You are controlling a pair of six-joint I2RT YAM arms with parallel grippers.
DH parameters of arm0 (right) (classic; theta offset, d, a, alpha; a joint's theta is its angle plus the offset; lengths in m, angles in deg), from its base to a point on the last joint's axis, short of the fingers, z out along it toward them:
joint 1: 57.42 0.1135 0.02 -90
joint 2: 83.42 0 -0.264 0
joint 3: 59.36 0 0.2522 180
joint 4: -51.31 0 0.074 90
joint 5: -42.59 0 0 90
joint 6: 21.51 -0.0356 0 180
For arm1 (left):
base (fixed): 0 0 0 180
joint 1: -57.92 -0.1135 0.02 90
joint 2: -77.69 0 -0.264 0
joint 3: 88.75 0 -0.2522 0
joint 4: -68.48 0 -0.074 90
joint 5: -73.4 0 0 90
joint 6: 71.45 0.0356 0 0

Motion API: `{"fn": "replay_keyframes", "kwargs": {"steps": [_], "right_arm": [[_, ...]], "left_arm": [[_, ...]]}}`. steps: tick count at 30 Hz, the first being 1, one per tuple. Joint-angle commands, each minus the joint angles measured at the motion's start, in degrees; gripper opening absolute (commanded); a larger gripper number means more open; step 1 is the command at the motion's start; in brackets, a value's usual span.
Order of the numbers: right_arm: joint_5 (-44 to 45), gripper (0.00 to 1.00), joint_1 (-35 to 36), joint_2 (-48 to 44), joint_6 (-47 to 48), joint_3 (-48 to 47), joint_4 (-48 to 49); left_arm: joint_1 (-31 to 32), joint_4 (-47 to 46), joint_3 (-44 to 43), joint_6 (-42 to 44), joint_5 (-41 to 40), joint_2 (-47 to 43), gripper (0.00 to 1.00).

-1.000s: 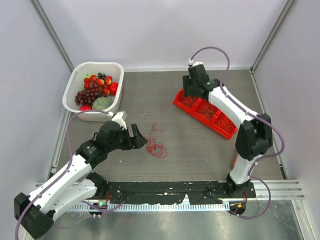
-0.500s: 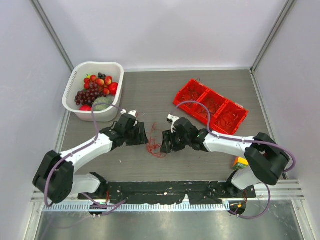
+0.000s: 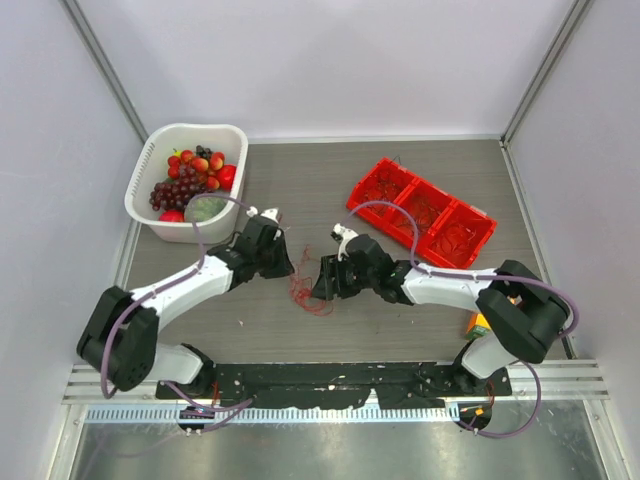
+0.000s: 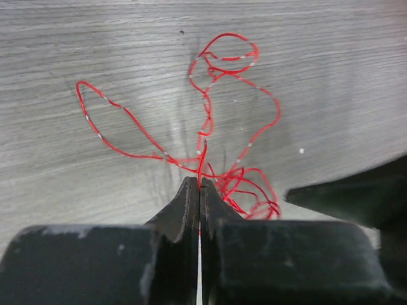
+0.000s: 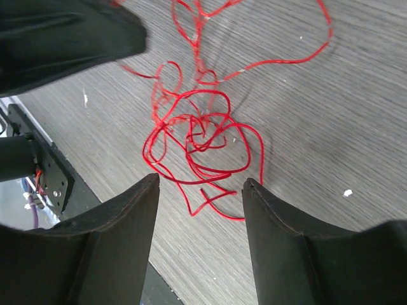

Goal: Untangle the cables
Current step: Untie the cable.

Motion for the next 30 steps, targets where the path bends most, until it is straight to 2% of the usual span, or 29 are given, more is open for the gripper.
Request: {"fn": "replay_keyframes", "kwargs": {"steps": [1,2,6,8,9,10,15,17,19,20,25,27,30], "right_arm": [[1.7,0.55,0.9,3.4,-1.3,-2.3,5.5],[1.6,0.52,1.1,4.1,-2.1,-2.3,6.0],[0.1,0.26,1.3,7.5,-7.8,-1.6,10.1],[0.8,0.14,1.5,8.5,-9.9,-0.8,12.1],[1.7,0.05,1.3,9.0,-10.3,-0.2,12.9],[2.3,0.01,1.3,9.3,-11.3,-0.2,12.9],[8.5,0.01,0.2,8.4,-12.1,0.0,7.3],[8.9,0.01,-0.8,6.7,-10.8,0.2,6.3],[9.1,0.03,-1.2,4.0,-7.2,-0.2,4.0],[10.3,0.07,-1.2,1.5,-6.0,-0.9,1.7],[9.6,0.45,-1.2,-8.4,3.4,-4.7,-5.5],[5.5,0.57,-1.3,-11.2,5.1,-6.4,-6.0],[-2.0,0.64,-1.3,-14.0,5.9,-6.6,-1.5]], "left_arm": [[-0.2,3.3,-0.6,0.1,1.1,-10.5,0.0],[-0.3,4.8,-0.8,0.0,2.3,-12.8,0.0],[-0.3,11.8,-6.5,0.8,8.3,-23.4,0.0],[-0.3,16.3,-11.8,1.6,11.2,-26.7,0.0],[-0.2,17.7,-15.5,2.0,12.6,-27.9,0.0],[-0.2,19.3,-19.4,2.6,13.6,-28.6,0.0],[-0.2,27.5,-42.7,6.4,11.3,-29.0,0.0],[-0.2,29.9,-48.9,7.4,9.4,-27.4,0.0],[-0.2,31.5,-51.8,7.9,9.1,-26.0,0.0],[-0.2,32.2,-52.1,7.9,8.4,-25.3,0.0],[-0.3,32.9,-48.5,6.2,6.4,-22.5,0.0],[-0.3,31.0,-45.8,5.4,7.5,-22.0,0.0],[-0.2,30.5,-43.8,4.8,8.3,-20.5,0.0]]}}
